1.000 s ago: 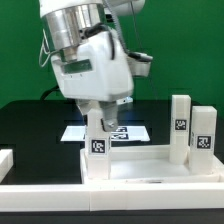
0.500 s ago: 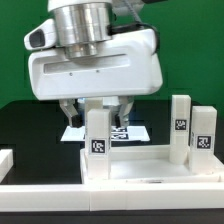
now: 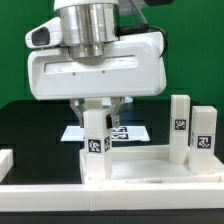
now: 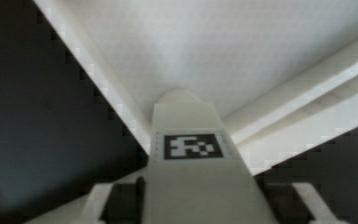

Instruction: Assemble desk

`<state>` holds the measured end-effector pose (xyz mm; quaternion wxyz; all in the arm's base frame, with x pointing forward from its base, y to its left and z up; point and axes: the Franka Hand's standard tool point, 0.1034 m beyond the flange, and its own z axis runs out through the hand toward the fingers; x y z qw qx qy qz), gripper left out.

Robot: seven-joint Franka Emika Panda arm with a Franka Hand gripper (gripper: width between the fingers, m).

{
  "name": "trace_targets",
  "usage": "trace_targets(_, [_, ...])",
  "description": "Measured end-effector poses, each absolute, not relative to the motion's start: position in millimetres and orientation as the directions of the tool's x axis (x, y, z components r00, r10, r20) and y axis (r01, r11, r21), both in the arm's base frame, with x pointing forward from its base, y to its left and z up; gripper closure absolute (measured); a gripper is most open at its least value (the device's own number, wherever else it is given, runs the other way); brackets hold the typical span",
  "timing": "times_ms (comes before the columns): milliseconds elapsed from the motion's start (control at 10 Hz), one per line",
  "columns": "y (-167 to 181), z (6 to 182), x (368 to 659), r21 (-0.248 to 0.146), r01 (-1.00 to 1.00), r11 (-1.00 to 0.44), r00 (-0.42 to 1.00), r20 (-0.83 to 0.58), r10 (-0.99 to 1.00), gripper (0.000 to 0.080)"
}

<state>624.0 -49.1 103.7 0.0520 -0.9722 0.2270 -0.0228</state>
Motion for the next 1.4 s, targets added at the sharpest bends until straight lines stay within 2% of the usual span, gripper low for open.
trace_targets(300, [-49,103.8,624,-0.114,-0.603,-0.789,0.795,-0.002,-0.607,0.051])
trace_targets(500, [-47,105.5,623,-0.076,-0.905,-0.419,0.425,-0.096,-0.9,0.051])
trace_targets(600, [-43,105.5,627,-0.067,-0.972,-0.227,0.233,-0.109,-0.966,0.051])
trace_targets(700, [-42,106.8,632,-0.079,-0.994,-0.081,0.09,-0.122,-0.988,0.0509])
trace_targets(800, [-42,105.9,632,-0.073,-0.997,0.01,-0.001,-0.132,-0.991,0.0509])
trace_targets(1200, [-41,104.1,632,-0.045,-0.976,0.214,-0.206,-0.142,-0.968,0.0509])
trace_targets(1400, [-43,104.2,632,-0.042,-0.969,0.242,-0.235,-0.135,-0.963,0.0509])
